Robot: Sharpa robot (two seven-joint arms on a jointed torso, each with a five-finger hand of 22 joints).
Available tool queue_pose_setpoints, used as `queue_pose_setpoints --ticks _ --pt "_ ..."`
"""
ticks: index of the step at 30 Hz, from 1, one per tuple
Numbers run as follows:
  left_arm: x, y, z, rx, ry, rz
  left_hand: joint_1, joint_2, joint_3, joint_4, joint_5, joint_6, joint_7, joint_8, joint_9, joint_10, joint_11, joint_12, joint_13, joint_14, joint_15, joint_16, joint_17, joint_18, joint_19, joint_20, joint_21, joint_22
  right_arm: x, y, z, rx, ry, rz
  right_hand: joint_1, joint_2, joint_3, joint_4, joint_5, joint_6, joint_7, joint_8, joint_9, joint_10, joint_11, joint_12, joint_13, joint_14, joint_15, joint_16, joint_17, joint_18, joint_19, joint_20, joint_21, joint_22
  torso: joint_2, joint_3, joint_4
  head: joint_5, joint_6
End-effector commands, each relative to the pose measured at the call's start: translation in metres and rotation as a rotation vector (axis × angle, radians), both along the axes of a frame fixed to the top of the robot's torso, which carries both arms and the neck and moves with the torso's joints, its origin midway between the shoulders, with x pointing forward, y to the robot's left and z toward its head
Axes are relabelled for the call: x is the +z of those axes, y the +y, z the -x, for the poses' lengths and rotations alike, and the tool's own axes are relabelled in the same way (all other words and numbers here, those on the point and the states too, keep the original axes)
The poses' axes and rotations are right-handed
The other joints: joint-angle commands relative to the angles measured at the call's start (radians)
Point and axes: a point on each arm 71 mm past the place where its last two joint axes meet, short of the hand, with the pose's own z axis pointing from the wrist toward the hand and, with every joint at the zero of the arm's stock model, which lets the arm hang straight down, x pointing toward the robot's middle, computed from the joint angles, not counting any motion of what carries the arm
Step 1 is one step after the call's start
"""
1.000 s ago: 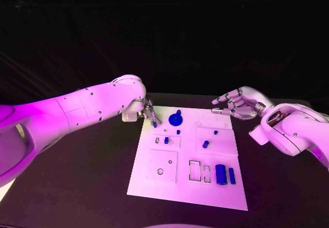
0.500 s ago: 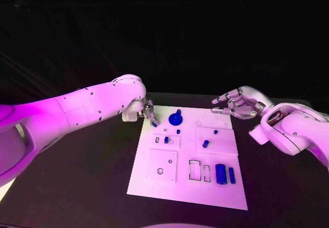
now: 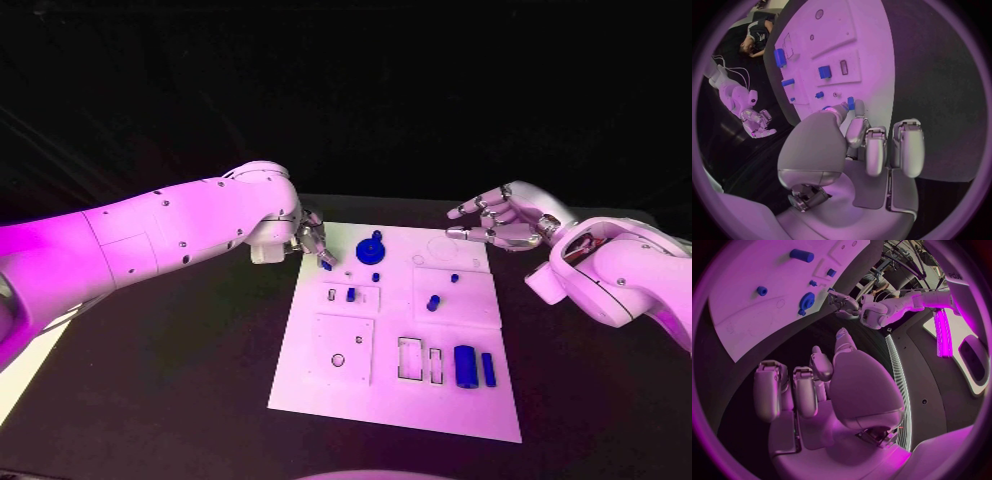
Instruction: Assemble the parts on the task board
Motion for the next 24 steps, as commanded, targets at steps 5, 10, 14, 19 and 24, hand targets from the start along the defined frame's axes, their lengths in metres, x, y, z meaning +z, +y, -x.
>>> queue_pose_setpoints --ticks 5,10,14,19,24 --pt "0.007 -0.006 0.017 -0.021 -0.05 0.054 -0.003 -0.02 0.123 -0.11 0.001 0.001 -0.007 0.007 0.007 0.01 0.0 0.007 0.004 0.105 0.002 0.003 0.263 -0.003 0.066 -0.004 -0.001 0.19 -0.002 0.001 0.0 0.015 -0.004 0.01 0.001 0.011 -0.003 -0.002 0.003 0.004 -0.003 0.006 0.002 -0.007 -0.002 -0.005 -0.001 0.085 -0.002 -0.006 0.192 0.01 -0.009 -0.001 -0.006 -0.001 0.001 -0.0004 -0.0005 0.003 -0.003" --pt "0.003 -0.005 0.028 -0.036 -0.061 0.057 -0.003 -0.028 0.134 -0.116 0.001 0.003 -0.008 0.009 0.009 0.012 -0.001 0.008 0.005 0.105 0.001 0.003 0.263 -0.004 0.068 -0.005 0.001 0.193 -0.002 0.001 0.0 0.015 -0.003 0.011 0.001 0.011 -0.003 -0.002 0.003 0.004 -0.003 0.006 0.002 -0.007 -0.002 -0.005 -0.001 0.085 -0.002 -0.006 0.192 0.01 -0.009 -0.001 -0.006 -0.001 0.0 -0.0009 0.0005 0.005 -0.007" --pt "-0.002 -0.005 0.033 -0.043 -0.06 0.059 -0.003 -0.034 0.141 -0.12 0.001 0.004 -0.008 0.009 0.01 0.014 -0.002 0.009 0.005 0.105 0.001 0.003 0.263 -0.004 0.069 -0.005 0.002 0.195 -0.003 0.001 0.0 0.015 -0.002 0.012 0.001 0.011 -0.003 -0.002 0.003 0.004 -0.003 0.006 0.002 -0.007 -0.002 -0.005 -0.001 0.085 -0.002 -0.006 0.192 0.01 -0.009 -0.001 -0.006 -0.001 0.001 -0.0017 0.001 0.005 -0.009" --pt "-0.012 -0.008 0.039 -0.057 -0.057 0.056 -0.004 -0.036 0.145 -0.121 0.002 0.005 -0.009 0.01 0.01 0.014 -0.002 0.008 0.004 0.105 0.001 0.003 0.263 -0.004 0.069 -0.005 0.002 0.195 -0.003 0.001 0.0 0.016 -0.002 0.012 0.001 0.011 -0.003 -0.002 0.003 0.004 -0.003 0.006 0.002 -0.007 -0.002 -0.005 -0.001 0.085 -0.002 -0.006 0.192 0.01 -0.009 -0.001 -0.006 -0.001 0.003 -0.003 -0.0015 0.007 -0.012" --pt "-0.019 -0.009 0.042 -0.066 -0.055 0.048 -0.004 -0.04 0.149 -0.123 0.001 0.005 -0.009 0.01 0.011 0.013 -0.003 0.006 0.001 0.105 0.001 0.003 0.263 -0.004 0.07 -0.006 0.002 0.195 -0.004 0.001 0.0 0.016 -0.002 0.012 0.001 0.011 -0.003 -0.002 0.003 0.004 -0.003 0.006 0.002 -0.007 -0.002 -0.005 -0.001 0.085 -0.002 -0.006 0.192 0.01 -0.009 -0.001 -0.006 -0.001 0.002 -0.0018 -0.0015 0.008 -0.016"
